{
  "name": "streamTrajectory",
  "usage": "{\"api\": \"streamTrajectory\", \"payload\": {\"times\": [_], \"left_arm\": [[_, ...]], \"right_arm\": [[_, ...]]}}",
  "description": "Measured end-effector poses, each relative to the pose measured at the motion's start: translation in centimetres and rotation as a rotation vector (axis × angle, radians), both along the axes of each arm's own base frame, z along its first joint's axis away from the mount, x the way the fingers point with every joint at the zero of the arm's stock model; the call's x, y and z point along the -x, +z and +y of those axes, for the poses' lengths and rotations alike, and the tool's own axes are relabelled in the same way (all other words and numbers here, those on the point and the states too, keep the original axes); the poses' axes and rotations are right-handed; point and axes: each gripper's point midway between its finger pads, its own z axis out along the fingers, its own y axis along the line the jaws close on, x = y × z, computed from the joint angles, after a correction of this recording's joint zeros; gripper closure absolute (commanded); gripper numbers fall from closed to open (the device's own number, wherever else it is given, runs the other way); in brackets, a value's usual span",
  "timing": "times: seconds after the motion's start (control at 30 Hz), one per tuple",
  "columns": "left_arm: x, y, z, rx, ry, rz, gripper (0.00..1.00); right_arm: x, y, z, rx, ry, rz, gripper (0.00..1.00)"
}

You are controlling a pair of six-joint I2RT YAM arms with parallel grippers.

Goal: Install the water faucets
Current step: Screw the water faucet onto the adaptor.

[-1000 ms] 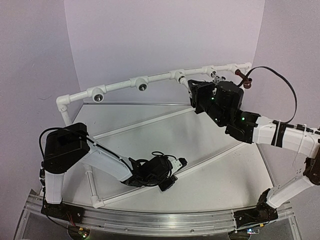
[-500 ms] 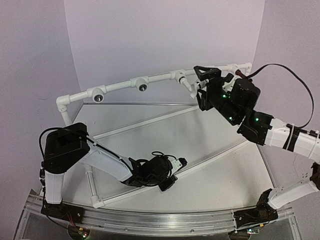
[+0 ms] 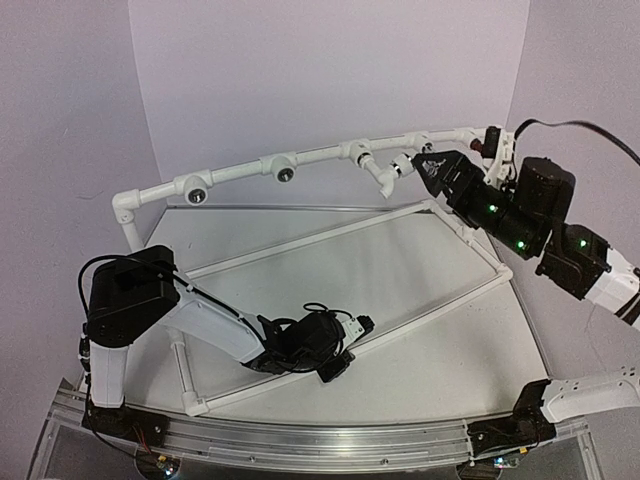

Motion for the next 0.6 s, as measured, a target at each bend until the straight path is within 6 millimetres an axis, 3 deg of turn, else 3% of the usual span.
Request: {"api": "streamTrajectory", "payload": {"times": [0.2, 0.43, 0.6], "left_arm": [[0.0, 0.0, 0.0, 0.000, 0.000, 0.000, 1.00], [0.0, 0.0, 0.0, 0.000, 0.000, 0.000, 1.00], [0.0, 0.0, 0.0, 0.000, 0.000, 0.000, 1.00]], "right_arm": [[1.9, 3.1, 2.5, 0.635, 0.212, -0.387, 0.02], [1.8, -0.1, 2.4, 1.306, 0.316, -0.712, 0.02], [0.4, -1.8, 2.9, 1.616, 0.321, -0.883, 0.03]]}}
